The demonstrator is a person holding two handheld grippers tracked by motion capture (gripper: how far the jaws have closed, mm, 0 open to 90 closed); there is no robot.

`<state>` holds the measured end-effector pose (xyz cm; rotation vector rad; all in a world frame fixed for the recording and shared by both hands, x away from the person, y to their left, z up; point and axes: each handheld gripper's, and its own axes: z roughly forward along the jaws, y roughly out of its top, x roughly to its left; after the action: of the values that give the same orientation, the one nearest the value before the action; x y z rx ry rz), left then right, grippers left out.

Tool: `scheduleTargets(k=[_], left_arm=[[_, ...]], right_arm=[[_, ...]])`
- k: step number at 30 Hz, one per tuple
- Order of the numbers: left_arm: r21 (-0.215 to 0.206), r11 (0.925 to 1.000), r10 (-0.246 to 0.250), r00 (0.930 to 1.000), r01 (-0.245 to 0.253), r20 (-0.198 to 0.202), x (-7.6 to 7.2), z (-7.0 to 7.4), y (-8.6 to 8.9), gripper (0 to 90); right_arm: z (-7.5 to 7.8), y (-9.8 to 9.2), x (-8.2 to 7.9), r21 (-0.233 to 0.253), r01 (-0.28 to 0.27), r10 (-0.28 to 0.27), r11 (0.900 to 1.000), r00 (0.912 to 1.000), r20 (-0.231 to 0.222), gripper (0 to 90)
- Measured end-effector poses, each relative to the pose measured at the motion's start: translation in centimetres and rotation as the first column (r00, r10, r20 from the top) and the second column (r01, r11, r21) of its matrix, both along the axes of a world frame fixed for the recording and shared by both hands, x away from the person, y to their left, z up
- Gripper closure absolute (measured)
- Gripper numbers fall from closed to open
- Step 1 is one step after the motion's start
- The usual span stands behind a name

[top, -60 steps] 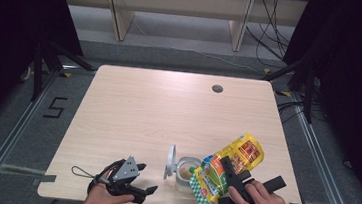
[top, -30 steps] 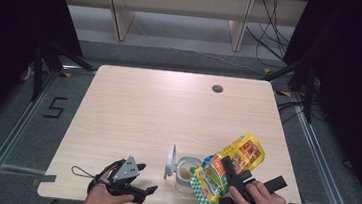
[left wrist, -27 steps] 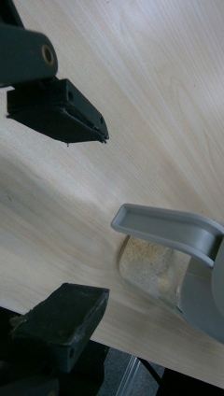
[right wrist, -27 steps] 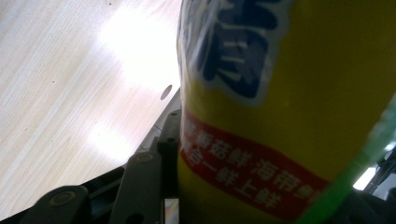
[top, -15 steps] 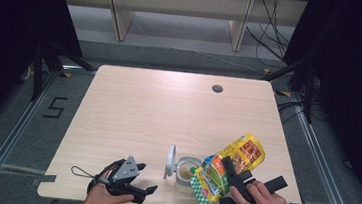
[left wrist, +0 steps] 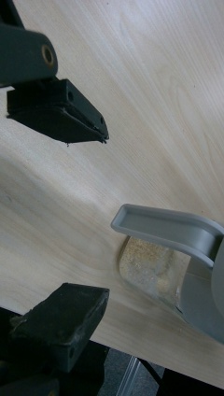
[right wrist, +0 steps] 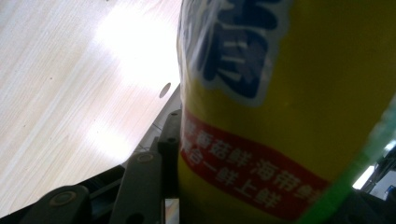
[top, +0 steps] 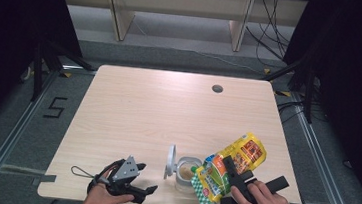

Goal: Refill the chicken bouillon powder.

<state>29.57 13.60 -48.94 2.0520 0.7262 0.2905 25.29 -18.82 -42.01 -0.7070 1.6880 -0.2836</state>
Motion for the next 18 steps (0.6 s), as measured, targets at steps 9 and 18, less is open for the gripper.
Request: scheduleTargets(k=[9,18], left_arm=[[0.004,1.0,-0.001,1.0,0.001,0.003,0.02,0.01,-0.01,19.4],[0.007,1.0,0.0,1.0,0.0,-0.002,0.01,0.05,-0.03,19.5]], right_arm=[[-0.06,-0.04,-0.05,0.012,-0.008,0.008,1.0,0.9999,0.007,61.3],[-0.05,0.0,-0.01,0.002,-0.007,0.007,1.0,1.0,-0.003,61.3]])
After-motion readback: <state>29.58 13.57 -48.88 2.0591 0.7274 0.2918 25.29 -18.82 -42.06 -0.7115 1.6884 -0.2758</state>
